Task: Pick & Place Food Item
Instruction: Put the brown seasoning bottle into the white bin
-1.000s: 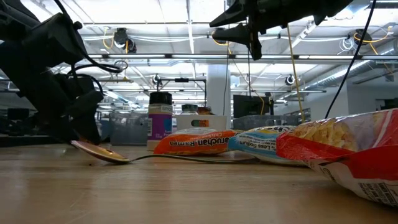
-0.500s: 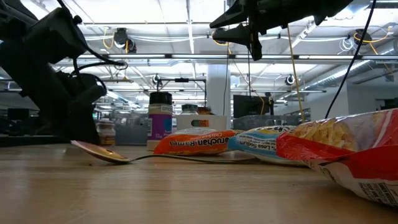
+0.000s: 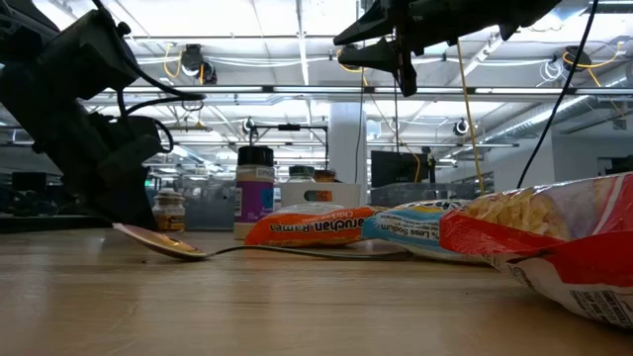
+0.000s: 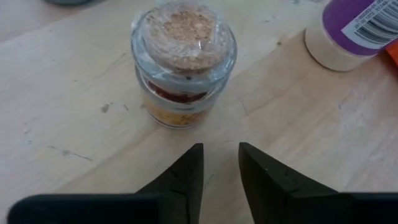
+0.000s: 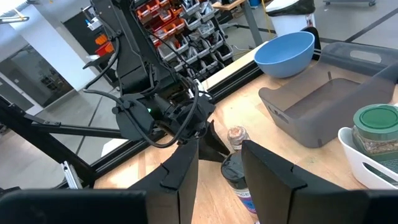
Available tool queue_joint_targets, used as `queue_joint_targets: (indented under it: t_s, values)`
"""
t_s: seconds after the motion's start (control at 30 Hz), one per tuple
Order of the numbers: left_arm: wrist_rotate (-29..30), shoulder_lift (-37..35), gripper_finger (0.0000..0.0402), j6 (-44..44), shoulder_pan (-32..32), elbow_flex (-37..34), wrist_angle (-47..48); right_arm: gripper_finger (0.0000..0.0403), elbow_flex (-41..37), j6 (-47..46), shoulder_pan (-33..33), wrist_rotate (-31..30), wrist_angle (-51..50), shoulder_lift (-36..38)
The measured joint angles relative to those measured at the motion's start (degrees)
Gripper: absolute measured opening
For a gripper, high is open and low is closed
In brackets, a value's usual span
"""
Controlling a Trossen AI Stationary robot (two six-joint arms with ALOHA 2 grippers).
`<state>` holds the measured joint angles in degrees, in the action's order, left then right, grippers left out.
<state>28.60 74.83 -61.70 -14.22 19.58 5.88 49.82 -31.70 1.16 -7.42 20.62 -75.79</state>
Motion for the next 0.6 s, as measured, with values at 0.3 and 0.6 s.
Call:
queue_joint_targets:
  t_s: [0.3,0.6]
  values:
    - [-0.4,-0.1,0.0221,-0.3,0.0,0.1,0.0,0.0116,0.0,0.0,0.0,0.0,-0.3,0.0]
    - [1.1,-0.1,0.0314,-0.3,0.0,0.1,0.2,0.0116,0.0,0.0,0.0,0.0,-0.7,0.0]
